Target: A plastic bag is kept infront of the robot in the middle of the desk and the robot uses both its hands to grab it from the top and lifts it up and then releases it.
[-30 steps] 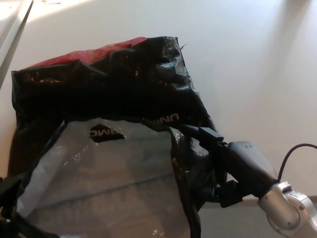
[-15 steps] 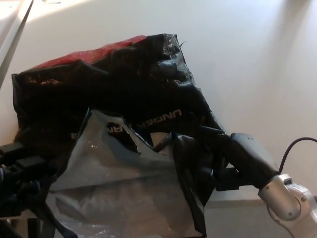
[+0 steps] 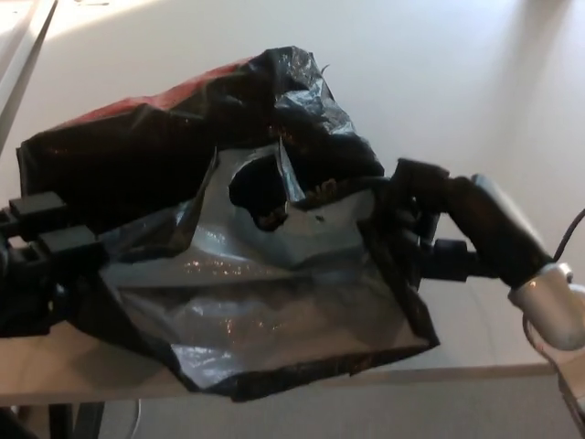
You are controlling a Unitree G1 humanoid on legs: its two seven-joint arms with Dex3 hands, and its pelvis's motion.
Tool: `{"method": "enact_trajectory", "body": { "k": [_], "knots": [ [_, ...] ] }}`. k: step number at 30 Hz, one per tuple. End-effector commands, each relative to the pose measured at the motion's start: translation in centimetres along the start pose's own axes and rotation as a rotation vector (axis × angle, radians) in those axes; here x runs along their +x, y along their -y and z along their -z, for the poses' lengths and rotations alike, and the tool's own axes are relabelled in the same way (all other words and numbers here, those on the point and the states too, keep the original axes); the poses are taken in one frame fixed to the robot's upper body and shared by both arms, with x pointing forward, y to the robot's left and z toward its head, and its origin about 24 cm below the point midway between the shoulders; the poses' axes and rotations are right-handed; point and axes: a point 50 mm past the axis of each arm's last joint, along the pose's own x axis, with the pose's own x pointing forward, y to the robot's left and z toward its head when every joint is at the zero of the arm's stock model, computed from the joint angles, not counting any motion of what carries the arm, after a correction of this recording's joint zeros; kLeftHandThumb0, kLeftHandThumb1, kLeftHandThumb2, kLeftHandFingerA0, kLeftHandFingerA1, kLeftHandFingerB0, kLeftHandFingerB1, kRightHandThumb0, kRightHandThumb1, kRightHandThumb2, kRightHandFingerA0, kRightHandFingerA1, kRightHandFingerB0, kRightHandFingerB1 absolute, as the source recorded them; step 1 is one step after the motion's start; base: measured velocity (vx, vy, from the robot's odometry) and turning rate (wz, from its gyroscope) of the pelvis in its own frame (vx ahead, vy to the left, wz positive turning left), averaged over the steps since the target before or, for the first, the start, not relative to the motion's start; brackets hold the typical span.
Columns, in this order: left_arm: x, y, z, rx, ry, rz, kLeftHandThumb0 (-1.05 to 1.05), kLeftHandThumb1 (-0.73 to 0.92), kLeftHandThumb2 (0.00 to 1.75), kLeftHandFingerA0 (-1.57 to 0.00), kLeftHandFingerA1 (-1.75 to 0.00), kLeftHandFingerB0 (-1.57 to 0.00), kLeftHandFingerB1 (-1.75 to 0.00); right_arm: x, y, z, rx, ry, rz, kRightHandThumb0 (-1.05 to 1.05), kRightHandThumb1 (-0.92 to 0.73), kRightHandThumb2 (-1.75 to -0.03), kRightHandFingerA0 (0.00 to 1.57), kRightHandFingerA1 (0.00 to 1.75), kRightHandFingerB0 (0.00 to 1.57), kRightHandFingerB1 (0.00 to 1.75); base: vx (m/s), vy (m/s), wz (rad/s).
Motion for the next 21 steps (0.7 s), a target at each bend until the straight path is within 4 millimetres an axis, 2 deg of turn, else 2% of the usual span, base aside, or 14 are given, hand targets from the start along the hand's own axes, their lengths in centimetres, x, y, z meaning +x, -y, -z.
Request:
{"method": "enact_trajectory", "body": {
  "k": [1, 2, 4, 5, 7, 11, 12, 13, 14, 15, 16, 17, 19, 21],
  "knots": [
    [4.0, -6.8, -0.3, 0.1, 0.101, -0.064, -0.36, 0.84, 0.69, -0.91, -1.75, -0.56, -0.98, 3.1, 6.7, -4.7, 0.086, 0.191, 0.149, -0.37, -0.82, -0.65, 0.77, 1.68, 0.59, 1.39, 0.0, 0.0, 0.0],
    [4.9, -8.3, -0.4, 0.141, 0.113, -0.103, -0.37, 0.82, 0.7, -0.88, -1.68, -0.61, -1.05, 3.7, 8.2, -6.2, 0.078, 0.233, 0.18, -0.39, -0.81, -0.67, 0.79, 1.68, 0.65, 1.24, 0.0, 0.0, 0.0],
    [6.8, -11.1, -0.9, 0.237, 0.144, -0.178, -0.36, 0.81, 0.66, -0.94, -1.68, -0.68, -1.15, 4.1, 10.5, -8.9, 0.063, 0.302, 0.244, -0.4, -0.83, -0.65, 0.9, 1.67, 0.63, 1.4, 0.0, 0.0, 0.0],
    [7.4, -12.0, -1.2, 0.253, 0.156, -0.195, -0.36, 0.81, 0.66, -0.94, -1.68, -0.68, -1.15, 4.1, 11.2, -9.8, 0.05, 0.329, 0.27, -0.4, -0.83, -0.65, 0.9, 1.67, 0.63, 1.4, 0.0, 0.0, 0.0],
    [8.0, -12.8, -1.5, 0.25, 0.175, -0.229, -0.35, 0.81, 0.64, -0.98, -1.68, -0.68, -1.24, 4.1, 12.0, -10.6, 0.035, 0.351, 0.294, -0.4, -0.82, -0.65, 0.95, 1.59, 0.69, 1.31, 0.0, 0.0, 0.0],
    [9.3, -15.2, -2.2, 0.328, 0.195, -0.317, -0.39, 0.85, 0.66, -1.01, -1.66, -0.64, -1.33, 3.8, 13.9, -12.7, 0.057, 0.421, 0.358, -0.42, -0.83, -0.66, 0.96, 1.63, 0.69, 1.39, 0.0, 0.0, 0.0],
    [9.6, -15.7, -2.5, 0.337, 0.208, -0.339, -0.32, 0.92, 0.67, -0.82, -1.75, -0.33, -1.47, 3.7, 14.4, -13.2, 0.044, 0.448, 0.377, -0.47, -0.91, -0.68, 0.85, 1.75, 0.55, 1.47, 0.0, 0.0, 0.0],
    [10.1, -16.7, -3.0, 0.335, 0.214, -0.378, -0.36, 0.82, 0.7, -0.92, -1.7, -0.57, -1.33, 3.6, 15.4, -14.0, 0.038, 0.472, 0.398, -0.43, -0.85, -0.65, 0.96, 1.66, 0.69, 1.4, 0.0, 0.0, 0.0],
    [10.3, -17.1, -3.3, 0.333, 0.215, -0.392, -0.36, 0.82, 0.7, -0.92, -1.7, -0.57, -1.33, 3.5, 15.7, -14.4, 0.037, 0.481, 0.406, -0.43, -0.85, -0.65, 0.96, 1.66, 0.69, 1.4, 0.0, 0.0, 0.0],
    [10.6, -17.8, -3.6, 0.318, 0.241, -0.414, -0.32, 0.8, 0.67, -1.04, -1.56, -0.57, -1.29, 3.5, 16.3, -14.9, 0.046, 0.5, 0.414, -0.44, -0.85, -0.65, 0.92, 1.67, 0.68, 1.38, 0.0, 0.0, 0.0],
    [10.9, -18.3, -3.9, 0.323, 0.25, -0.431, -0.37, 0.82, 0.65, -1.05, -1.55, -0.56, -1.3, 3.3, 16.7, -15.3, 0.045, 0.517, 0.422, -0.3, -0.71, -1.18, 1.11, 1.22, 0.87, 1.11, 0.0, 0.0, 0.0],
    [11.4, -18.9, -4.5, 0.339, 0.263, -0.47, -0.43, 0.84, 0.65, -1.09, -1.53, -0.62, -1.35, 3.1, 17.1, -15.9, 0.054, 0.536, 0.44, -0.46, -0.79, -0.69, 0.87, 1.75, 0.68, 1.52, 0.0, 0.0, 0.0],
    [12.0, -20.0, -5.4, 0.354, 0.291, -0.531, -0.41, 0.84, 0.65, -1.09, -1.5, -0.61, -1.34, 2.7, 17.5, -16.8, 0.079, 0.566, 0.464, -0.44, -0.81, -0.65, 0.92, 1.75, 0.64, 1.53, 0.0, 0.0, 0.0],
    [12.4, -20.7, -6.5, 0.342, 0.334, -0.6, -0.41, 0.85, 0.66, -1.08, -1.54, -0.6, -1.36, 1.8, 17.4, -17.8, 0.08, 0.613, 0.488, -0.48, -0.79, -0.7, 0.9, 1.74, 0.69, 1.51, 0.0, 0.0, 0.0]
  ]
}}
